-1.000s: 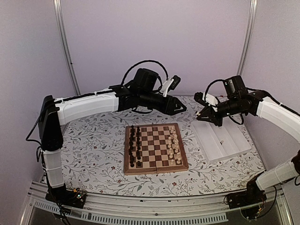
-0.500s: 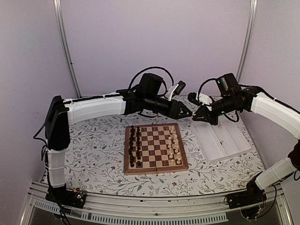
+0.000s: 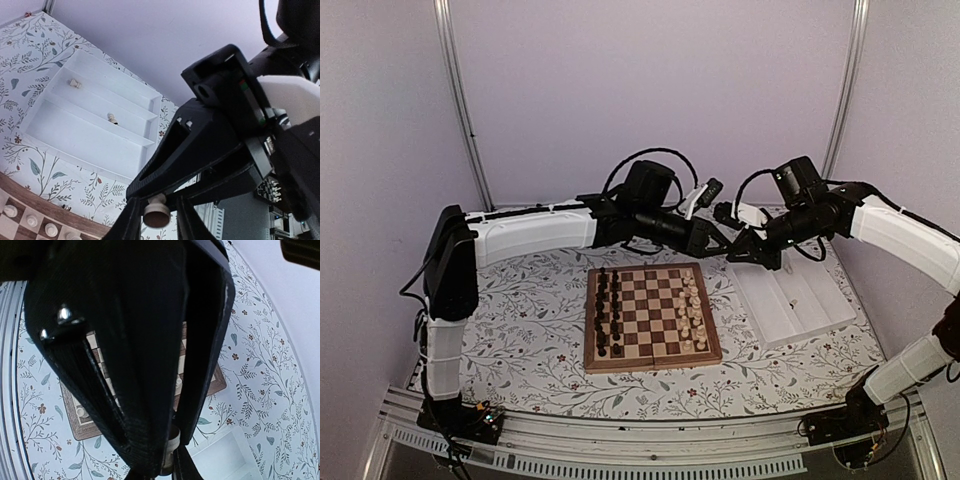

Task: Set up the chess pieces on the board
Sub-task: Place the chess piece on the chessboard.

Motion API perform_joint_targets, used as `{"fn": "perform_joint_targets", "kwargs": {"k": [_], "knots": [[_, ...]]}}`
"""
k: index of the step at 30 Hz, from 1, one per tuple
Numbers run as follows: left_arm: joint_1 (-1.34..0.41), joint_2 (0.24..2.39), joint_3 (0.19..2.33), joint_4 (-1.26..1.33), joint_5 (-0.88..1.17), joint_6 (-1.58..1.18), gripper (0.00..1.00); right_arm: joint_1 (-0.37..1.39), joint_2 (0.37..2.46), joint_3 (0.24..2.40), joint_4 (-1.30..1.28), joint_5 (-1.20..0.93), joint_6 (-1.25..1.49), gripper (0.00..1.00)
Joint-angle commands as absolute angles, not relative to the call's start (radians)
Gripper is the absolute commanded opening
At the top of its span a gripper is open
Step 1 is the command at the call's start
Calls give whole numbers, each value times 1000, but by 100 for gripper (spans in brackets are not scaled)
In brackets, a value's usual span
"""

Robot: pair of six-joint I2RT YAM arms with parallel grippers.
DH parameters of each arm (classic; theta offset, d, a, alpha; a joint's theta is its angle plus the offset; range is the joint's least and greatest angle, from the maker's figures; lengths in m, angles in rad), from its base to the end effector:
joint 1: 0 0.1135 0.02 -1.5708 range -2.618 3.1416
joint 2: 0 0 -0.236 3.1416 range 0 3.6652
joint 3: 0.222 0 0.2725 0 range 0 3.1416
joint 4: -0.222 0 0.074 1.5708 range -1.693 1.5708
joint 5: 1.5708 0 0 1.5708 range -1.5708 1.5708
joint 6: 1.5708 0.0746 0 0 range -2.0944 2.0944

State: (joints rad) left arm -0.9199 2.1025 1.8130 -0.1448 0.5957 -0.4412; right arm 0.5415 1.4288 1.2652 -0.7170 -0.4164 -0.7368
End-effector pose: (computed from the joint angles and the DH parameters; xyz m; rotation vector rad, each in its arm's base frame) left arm 0.2907 -0.4507 0.2414 0.9406 2.0354 -1.4090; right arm 0.2837 0.2058 0.2534 -1.5692 1.8075 0.4182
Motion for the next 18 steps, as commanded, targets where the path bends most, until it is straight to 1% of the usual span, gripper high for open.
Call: {"fn": "perform_joint_targets", "kwargs": {"k": [1,6,8,11,14,16,18], "knots": [[-920,2103,1813,-100,625,-444,23,554,1435,1291,-717,-414,-741,7],[-915,2100,1796,-92,638,-447,14,553,1434,1300,-718,-419,-738,8],[-912,2093,1786,-87,633,-450,10,554,1433,1306,-721,-416,-734,12],[-899,2051,1726,-27,606,-469,8,543,1414,1315,-714,-425,-703,32],[-881,1986,1609,154,581,-521,6,467,1367,1343,-694,-566,-647,49],[-875,1955,1542,297,568,-559,6,381,1349,1365,-658,-745,-574,56],[-874,1940,1501,396,550,-581,6,292,1351,1362,-602,-938,-418,56]]}}
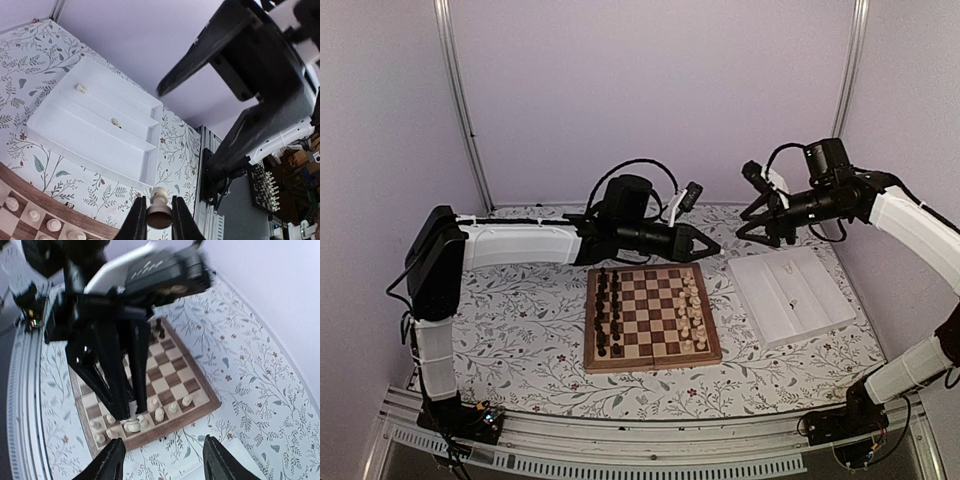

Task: Set up the chess pieces on the board
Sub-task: Place the chess piece on the chessboard.

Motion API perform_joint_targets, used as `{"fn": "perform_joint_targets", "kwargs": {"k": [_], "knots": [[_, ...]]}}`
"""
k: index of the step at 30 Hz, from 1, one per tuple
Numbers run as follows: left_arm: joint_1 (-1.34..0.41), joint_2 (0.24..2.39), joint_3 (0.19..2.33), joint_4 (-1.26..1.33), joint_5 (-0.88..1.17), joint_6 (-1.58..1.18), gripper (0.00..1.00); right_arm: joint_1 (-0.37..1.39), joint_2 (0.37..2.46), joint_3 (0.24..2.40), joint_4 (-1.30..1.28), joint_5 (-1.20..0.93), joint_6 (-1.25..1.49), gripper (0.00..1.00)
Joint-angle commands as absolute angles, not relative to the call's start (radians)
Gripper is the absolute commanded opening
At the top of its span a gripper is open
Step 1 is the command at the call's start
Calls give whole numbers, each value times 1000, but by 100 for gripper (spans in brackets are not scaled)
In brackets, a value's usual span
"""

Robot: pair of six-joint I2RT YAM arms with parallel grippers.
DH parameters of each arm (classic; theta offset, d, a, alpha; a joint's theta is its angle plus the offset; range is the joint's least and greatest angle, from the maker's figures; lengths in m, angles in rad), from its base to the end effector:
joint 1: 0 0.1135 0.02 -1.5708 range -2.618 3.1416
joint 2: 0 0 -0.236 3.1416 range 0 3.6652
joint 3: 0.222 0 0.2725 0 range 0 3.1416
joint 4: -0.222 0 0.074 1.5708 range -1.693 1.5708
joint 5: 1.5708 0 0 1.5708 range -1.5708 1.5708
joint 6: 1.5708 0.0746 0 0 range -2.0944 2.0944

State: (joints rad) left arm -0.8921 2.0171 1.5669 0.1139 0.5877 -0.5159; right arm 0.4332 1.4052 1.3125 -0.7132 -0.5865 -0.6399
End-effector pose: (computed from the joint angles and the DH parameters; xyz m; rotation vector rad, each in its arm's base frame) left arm 0.2916 -0.4274 0.2198 0.8374 1.9824 -1.4520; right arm 0.2963 0.1825 0.2832 -1.3941 1.8059 0.5862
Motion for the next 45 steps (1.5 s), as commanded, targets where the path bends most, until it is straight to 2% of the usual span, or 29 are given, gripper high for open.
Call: {"fn": "perform_joint_targets", "kwargs": {"k": [1,6,12,19,31,39,41,43,45], "knots": [[-874,1936,1484,446,534,-590,6,271,1366,1348,-564,-1012,-360,56],[-878,1952,1441,655,499,-661,5,242,1414,1200,-292,-1270,3,53],[-893,2015,1490,721,502,-709,5,242,1461,1127,-35,-1366,297,50],[-906,2053,1525,709,515,-727,4,242,1469,1096,71,-1391,378,44],[-926,2094,1575,690,529,-731,4,244,1476,1100,75,-1383,384,36],[-929,2108,1586,681,532,-734,5,244,1471,1103,78,-1370,374,18],[-930,2110,1586,676,534,-734,7,244,1470,1108,72,-1365,362,11],[-928,2108,1585,665,533,-730,14,243,1470,1121,46,-1347,345,5],[-926,2092,1577,647,531,-714,25,242,1476,1149,-27,-1317,284,3]]}}
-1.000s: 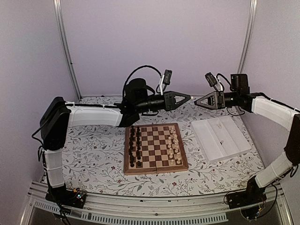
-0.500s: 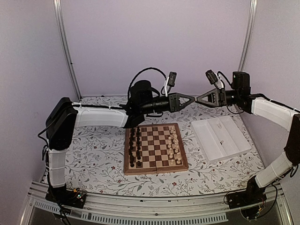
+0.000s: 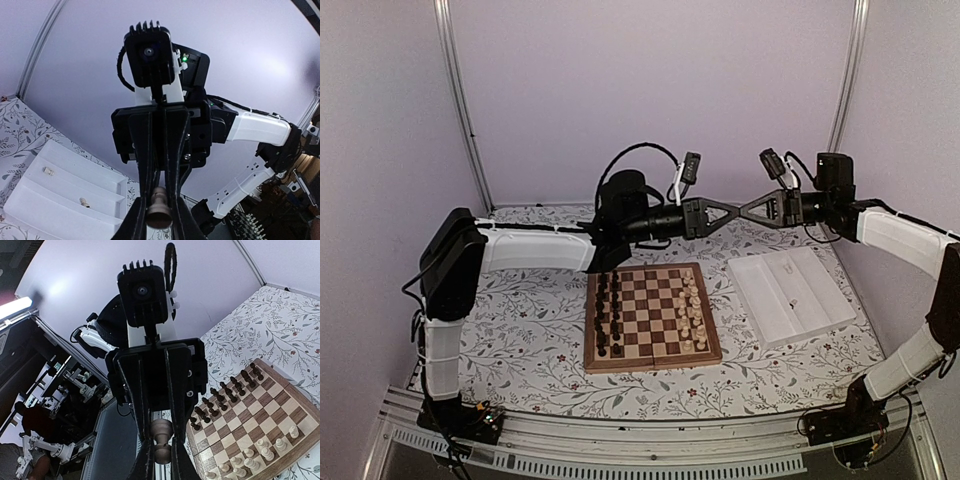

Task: Set up the chess pieces on the board
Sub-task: Place the chess piece on the chessboard.

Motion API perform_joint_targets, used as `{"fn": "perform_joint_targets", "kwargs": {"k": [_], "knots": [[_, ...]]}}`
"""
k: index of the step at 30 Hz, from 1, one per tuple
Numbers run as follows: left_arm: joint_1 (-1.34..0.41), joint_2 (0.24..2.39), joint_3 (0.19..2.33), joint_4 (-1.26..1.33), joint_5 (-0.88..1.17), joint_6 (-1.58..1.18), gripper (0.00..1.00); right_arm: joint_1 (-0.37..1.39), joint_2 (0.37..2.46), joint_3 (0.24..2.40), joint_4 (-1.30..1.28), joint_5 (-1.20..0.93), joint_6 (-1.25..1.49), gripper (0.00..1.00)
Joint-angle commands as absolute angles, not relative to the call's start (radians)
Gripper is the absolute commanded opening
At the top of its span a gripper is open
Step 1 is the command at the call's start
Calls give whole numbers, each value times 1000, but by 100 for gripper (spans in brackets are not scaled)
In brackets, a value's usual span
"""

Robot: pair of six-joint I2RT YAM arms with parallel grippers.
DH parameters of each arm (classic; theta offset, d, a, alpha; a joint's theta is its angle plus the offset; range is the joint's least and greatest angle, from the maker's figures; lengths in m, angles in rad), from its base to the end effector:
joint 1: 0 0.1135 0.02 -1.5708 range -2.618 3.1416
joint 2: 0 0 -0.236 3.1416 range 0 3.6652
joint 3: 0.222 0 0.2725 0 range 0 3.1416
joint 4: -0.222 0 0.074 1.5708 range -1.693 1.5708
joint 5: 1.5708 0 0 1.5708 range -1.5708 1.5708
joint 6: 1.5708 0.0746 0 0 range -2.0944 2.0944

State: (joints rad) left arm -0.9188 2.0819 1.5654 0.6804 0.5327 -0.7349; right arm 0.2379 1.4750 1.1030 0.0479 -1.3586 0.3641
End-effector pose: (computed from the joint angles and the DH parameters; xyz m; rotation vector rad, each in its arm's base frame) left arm 0.2931 -0.4464 0.2628 0.6589 1.5449 -1.6824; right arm 0.3248 0.1538 0.2791 -0.8734 1.7501 1.6651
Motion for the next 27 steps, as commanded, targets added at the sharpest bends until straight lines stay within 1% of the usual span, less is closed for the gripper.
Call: {"fn": "perform_joint_targets", "kwargs": {"k": [1,3,6,10,12,13,16,21,24,27], "knots": [[-922,2075,1565,636,532,-700,29,243,1479,1168,-69,-1295,257,3],[-908,2020,1522,596,527,-648,36,246,1487,1225,-181,-1229,162,1],[-868,1883,1442,464,481,-503,42,272,1514,1341,-389,-1075,-31,0],[-803,1725,1378,194,377,-366,44,389,1587,1527,-639,-785,-298,1],[-768,1645,1338,97,306,-315,44,447,1650,1603,-704,-634,-420,1],[-750,1606,1309,73,269,-293,45,467,1669,1630,-721,-593,-442,1],[-687,1498,1193,66,182,-251,46,506,1753,1747,-776,-499,-493,1],[-598,1391,1075,112,153,-228,48,587,1920,1939,-914,-343,-583,1],[-549,1373,1053,113,169,-239,49,632,1973,1924,-901,-240,-639,0],[-509,1371,1056,101,207,-267,49,661,2023,1938,-912,-180,-676,0]]}}
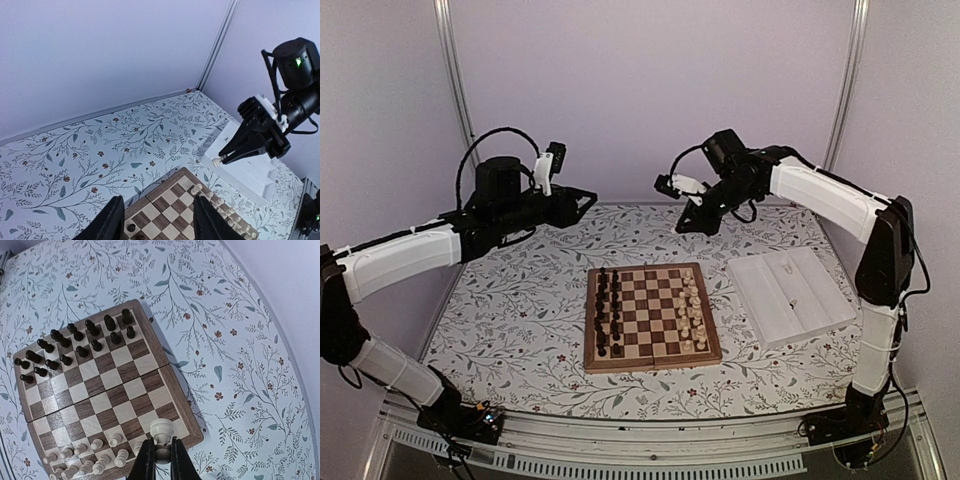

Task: Set up the chess pieces on the board
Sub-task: Place the chess piece on the chessboard.

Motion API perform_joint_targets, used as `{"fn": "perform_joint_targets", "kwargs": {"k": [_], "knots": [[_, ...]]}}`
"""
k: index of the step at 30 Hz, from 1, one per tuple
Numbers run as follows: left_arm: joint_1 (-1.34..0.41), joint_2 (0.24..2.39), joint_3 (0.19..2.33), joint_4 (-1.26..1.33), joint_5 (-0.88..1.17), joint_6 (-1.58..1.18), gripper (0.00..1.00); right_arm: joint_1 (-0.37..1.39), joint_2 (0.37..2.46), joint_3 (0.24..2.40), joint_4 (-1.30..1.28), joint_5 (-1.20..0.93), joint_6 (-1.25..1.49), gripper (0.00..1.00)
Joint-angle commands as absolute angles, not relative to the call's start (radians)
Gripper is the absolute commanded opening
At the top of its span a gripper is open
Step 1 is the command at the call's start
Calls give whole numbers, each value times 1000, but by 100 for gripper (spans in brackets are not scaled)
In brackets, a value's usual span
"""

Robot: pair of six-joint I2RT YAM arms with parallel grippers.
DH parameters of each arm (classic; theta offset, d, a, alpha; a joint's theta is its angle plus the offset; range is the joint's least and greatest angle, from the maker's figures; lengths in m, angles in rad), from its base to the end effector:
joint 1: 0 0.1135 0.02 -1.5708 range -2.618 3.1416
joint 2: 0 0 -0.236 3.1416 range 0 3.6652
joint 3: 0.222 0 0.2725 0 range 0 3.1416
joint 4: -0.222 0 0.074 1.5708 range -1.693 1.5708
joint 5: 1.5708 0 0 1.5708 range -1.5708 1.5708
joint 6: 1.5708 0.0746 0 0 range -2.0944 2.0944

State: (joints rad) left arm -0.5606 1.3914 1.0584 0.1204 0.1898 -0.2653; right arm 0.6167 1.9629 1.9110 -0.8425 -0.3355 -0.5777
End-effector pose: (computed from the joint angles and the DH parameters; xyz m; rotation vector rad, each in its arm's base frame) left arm 0.3251 -0.2207 0.2845 0.4103 1.7982 -0.7560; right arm 0.3685 0.2914 0.2651 -1.4922 1.9358 0.4298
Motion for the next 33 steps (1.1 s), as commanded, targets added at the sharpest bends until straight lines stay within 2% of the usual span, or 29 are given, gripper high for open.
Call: {"fn": "perform_joint_targets", "kwargs": {"k": [1,20,33], "knots": [[-501,1369,1058,99,217,-270,49,665,2041,1944,-914,-171,-685,0],[-471,1338,1054,92,221,-276,50,737,2290,2105,-1059,-45,-797,1],[-472,1345,1057,92,249,-289,51,752,2334,2112,-1099,44,-813,4]]}}
